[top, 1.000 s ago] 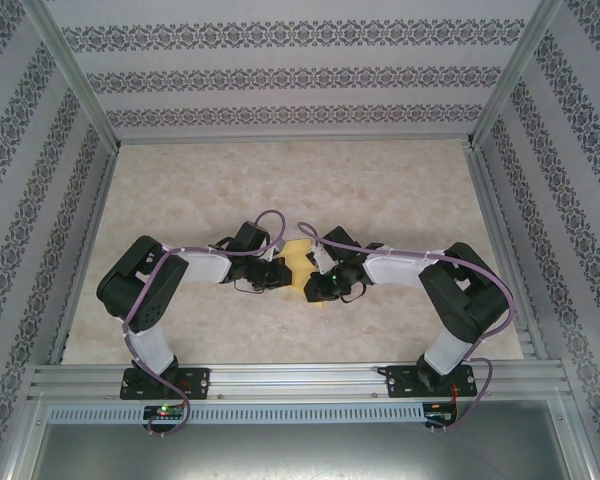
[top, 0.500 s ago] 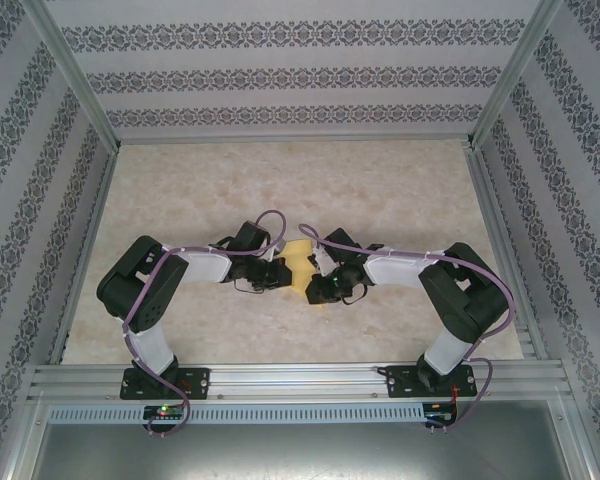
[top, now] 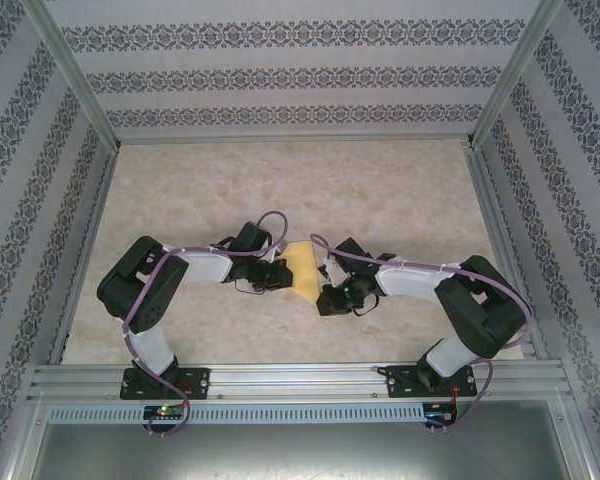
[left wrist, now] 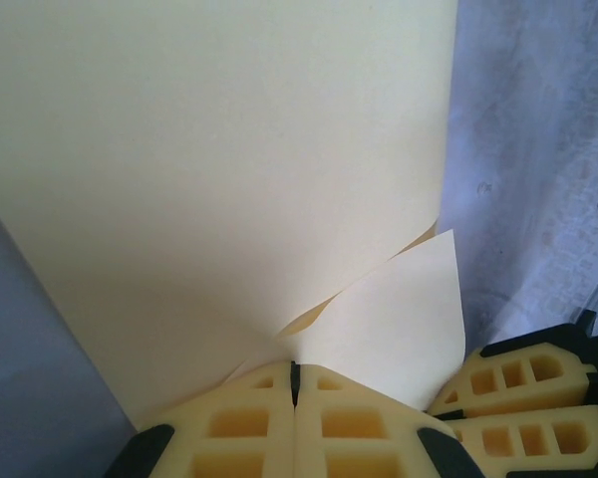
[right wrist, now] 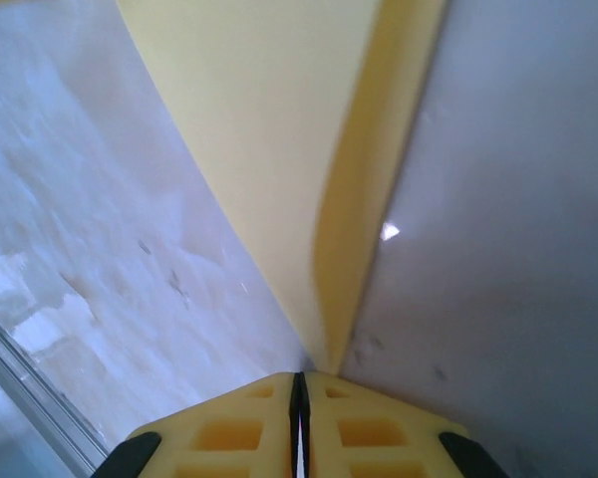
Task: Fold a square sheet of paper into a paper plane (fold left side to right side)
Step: Third fold the triangle at the center of the table.
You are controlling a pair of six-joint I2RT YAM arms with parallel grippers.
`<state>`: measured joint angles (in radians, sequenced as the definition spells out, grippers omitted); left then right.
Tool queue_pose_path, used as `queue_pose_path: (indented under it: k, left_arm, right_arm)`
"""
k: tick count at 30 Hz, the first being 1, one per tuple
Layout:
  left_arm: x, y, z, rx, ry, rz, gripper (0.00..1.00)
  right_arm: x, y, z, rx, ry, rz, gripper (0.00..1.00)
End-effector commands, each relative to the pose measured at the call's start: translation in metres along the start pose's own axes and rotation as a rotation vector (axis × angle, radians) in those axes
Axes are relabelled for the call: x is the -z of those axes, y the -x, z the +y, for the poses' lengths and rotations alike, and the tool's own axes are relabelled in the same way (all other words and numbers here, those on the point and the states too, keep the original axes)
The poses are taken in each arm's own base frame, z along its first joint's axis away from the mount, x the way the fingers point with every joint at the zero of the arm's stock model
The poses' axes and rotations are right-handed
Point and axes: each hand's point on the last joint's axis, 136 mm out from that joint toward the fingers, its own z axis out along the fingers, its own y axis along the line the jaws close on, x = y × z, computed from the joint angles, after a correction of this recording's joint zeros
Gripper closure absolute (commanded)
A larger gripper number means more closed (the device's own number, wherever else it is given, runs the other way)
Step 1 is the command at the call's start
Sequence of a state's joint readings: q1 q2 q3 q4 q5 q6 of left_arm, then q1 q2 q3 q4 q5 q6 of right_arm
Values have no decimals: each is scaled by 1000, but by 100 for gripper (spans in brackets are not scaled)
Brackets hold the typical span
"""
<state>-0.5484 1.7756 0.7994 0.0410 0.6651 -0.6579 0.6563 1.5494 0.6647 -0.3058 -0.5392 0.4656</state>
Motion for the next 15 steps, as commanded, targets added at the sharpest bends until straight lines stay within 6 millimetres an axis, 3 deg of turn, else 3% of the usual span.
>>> queue_pose_path:
  k: [1, 5, 8, 15]
  left_arm:
    - [-1, -11, 27, 24, 120, 25, 95]
    - [0, -9, 23, 21, 109, 20, 96]
    - [0, -8, 21, 19, 102, 17, 96]
    - [1, -8, 18, 16, 93, 15, 95]
  right_arm:
    - [9, -21, -13, -57, -45, 42, 91]
    - [42, 4, 19, 13, 15, -95, 92]
    - [53, 24, 38, 35, 71, -175, 96]
    - [23, 52, 38, -6, 69, -134, 100]
